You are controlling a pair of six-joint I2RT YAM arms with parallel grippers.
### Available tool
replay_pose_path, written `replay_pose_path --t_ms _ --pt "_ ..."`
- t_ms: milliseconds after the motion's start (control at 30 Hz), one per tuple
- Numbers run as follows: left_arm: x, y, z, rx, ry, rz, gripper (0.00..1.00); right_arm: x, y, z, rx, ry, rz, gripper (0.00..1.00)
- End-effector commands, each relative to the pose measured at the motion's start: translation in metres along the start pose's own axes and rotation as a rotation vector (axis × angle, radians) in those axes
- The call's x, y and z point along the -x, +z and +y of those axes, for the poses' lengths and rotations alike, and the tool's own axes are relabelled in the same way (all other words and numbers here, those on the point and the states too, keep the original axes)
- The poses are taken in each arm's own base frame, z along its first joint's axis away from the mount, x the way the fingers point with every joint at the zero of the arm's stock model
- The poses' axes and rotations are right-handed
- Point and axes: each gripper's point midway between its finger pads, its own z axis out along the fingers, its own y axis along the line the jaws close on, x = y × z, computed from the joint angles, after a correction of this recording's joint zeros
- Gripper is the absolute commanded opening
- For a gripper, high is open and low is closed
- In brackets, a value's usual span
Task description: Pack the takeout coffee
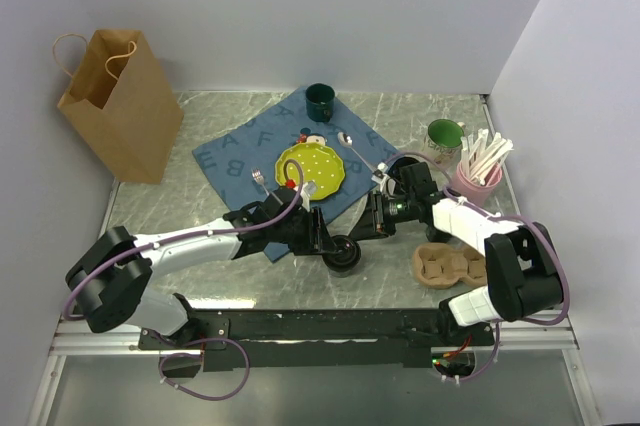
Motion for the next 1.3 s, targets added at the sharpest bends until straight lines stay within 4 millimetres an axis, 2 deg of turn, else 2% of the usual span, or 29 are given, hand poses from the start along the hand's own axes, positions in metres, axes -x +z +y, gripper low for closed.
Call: replay_pose_path --t_ms 0,133,200,267,300,400,633,767,1267 --pt "-0.049 0.000 0.083 0.300 -0.030 0.125 0.47 -0.034 0.007 -0.061 -0.239 0.091 0.048 0.25" --pt "-0.052 0.000 0.083 0.310 -0.033 0.127 0.47 -0.022 -0.001 -0.042 -0.208 0.063 0.026 0.26" --pt "-0.052 0.000 0.083 0.315 -0.034 0.124 0.47 -0.007 -0.009 -0.027 -0.203 0.037 -0.007 0.27" --pt "-0.053 0.000 0.084 0.317 -0.035 0.127 0.47 -0.002 -0.020 -0.020 -0.235 0.049 -0.021 0.33" --pt "-0.054 0.000 0.085 0.321 -0.037 0.126 0.47 0.009 -0.026 -0.012 -0.239 0.034 -0.042 0.35" --pt "-0.056 0.001 0.084 0.322 -0.035 0.127 0.47 0.013 -0.039 -0.006 -0.281 0.021 -0.060 0.39" --pt "-0.055 0.001 0.083 0.328 -0.031 0.126 0.47 -0.007 -0.044 0.011 -0.188 -0.017 -0.047 0.37" --pt "-0.056 0.001 0.084 0.331 -0.030 0.127 0.47 -0.020 -0.042 0.013 -0.143 -0.029 -0.035 0.36" --pt "-0.060 0.006 0.086 0.337 -0.025 0.147 0.47 -0.028 -0.029 0.005 -0.145 -0.017 -0.029 0.33"
